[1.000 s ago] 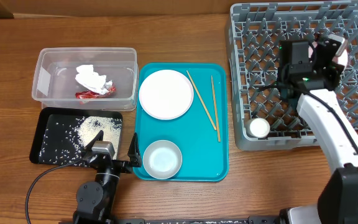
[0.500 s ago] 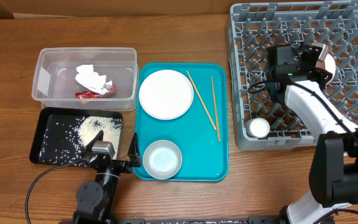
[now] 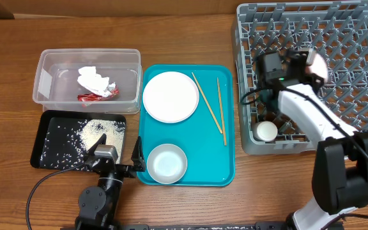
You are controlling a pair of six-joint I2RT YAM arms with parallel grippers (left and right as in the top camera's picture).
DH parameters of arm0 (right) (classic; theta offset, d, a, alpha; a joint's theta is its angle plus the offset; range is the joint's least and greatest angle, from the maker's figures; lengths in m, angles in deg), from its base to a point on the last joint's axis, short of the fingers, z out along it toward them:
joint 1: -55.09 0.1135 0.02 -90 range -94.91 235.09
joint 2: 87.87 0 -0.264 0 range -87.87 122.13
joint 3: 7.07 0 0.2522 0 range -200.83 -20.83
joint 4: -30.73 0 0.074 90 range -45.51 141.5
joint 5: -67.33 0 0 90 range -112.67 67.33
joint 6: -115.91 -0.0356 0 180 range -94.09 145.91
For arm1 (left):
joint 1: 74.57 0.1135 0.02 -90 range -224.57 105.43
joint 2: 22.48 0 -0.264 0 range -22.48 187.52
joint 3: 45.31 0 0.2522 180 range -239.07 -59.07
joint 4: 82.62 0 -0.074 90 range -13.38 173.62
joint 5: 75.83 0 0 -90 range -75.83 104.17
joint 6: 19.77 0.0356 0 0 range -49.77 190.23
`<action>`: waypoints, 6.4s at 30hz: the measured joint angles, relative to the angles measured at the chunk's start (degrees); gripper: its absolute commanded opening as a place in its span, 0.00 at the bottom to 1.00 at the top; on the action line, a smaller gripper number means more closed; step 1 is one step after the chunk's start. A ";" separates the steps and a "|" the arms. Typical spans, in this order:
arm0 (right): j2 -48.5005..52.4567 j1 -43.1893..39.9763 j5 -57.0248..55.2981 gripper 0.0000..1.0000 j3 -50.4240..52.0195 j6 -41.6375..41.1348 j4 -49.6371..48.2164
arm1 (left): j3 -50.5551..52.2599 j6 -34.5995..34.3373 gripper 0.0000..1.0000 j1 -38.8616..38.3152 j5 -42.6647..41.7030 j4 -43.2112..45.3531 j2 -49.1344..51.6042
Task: Sort waste into correct bins and load items into the dishwasher
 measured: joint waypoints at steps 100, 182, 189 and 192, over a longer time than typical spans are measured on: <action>1.95 -19.52 3.65 0.04 -6.47 -7.48 -0.87 | 0.00 0.00 1.00 0.00 0.00 -0.02 0.00; -12.92 17.66 46.71 0.04 -5.88 -24.83 -0.09 | 0.00 0.00 1.00 0.00 0.00 0.00 0.00; -21.31 9.73 20.74 0.04 -6.25 -13.84 -7.74 | 0.00 -0.02 1.00 0.00 -0.02 -0.02 0.00; -19.43 5.31 15.47 0.04 -6.25 -6.23 -13.79 | 0.00 -0.02 1.00 0.00 0.00 -0.02 0.00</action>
